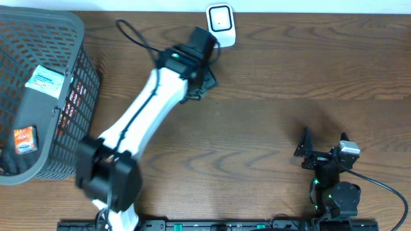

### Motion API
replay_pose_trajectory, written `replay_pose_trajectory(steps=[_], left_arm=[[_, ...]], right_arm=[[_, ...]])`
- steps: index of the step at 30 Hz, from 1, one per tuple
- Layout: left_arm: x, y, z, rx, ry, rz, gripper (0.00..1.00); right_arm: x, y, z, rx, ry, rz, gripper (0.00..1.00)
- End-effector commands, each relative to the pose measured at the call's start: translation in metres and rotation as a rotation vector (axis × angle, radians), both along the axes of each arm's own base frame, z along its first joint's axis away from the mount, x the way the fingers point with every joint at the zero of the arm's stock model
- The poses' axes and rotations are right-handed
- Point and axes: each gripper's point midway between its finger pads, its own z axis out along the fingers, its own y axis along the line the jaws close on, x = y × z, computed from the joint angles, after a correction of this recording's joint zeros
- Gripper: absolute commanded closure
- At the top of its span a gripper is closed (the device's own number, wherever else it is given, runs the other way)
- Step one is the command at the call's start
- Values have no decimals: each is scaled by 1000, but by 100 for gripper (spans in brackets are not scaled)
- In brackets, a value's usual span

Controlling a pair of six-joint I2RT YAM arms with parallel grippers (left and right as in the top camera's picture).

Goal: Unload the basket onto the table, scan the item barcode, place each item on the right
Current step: 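Carry the jar with the left gripper to the white scanner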

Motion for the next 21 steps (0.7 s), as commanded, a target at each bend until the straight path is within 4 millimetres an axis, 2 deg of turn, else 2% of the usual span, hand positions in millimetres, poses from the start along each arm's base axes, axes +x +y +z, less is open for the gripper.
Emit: replay_pose_trajectory(steps=[1,6,21], left_arm=[[1,1,-32,63,44,116,32],[-7,1,-60,100,119,154,32],[-14,6,-68,68,153,395,31]], right_arm=[[-1,-4,0,-11,1,-18,1],[-1,-4,0,-11,1,-18,1],[-1,-4,0,-11,1,-18,1]])
